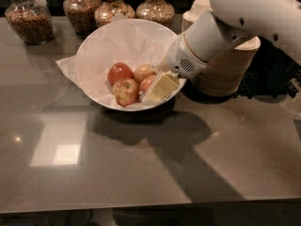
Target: Pick apple from white bowl
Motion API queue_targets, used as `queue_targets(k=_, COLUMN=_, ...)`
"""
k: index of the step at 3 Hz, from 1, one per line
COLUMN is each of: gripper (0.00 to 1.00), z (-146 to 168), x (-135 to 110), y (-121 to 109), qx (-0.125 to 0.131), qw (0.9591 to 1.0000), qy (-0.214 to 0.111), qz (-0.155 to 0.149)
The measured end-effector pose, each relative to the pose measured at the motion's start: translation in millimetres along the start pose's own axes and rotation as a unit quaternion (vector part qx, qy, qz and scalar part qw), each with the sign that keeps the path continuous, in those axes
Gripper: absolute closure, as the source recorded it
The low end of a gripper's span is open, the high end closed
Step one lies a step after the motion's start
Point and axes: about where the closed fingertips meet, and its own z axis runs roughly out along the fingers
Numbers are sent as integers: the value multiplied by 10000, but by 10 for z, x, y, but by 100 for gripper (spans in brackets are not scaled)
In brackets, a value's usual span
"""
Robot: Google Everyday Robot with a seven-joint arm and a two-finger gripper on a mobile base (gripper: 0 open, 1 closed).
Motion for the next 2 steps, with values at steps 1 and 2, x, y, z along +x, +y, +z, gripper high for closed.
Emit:
queue_targets(k=1, gripper=30, z=73, x=64, y=-9, qx=25, qw=10000, qy=23, qz=76)
queue_targets(k=2, gripper=30, z=125, x=99, y=-35, qx=50, qw=9999, qy=40, qz=136)
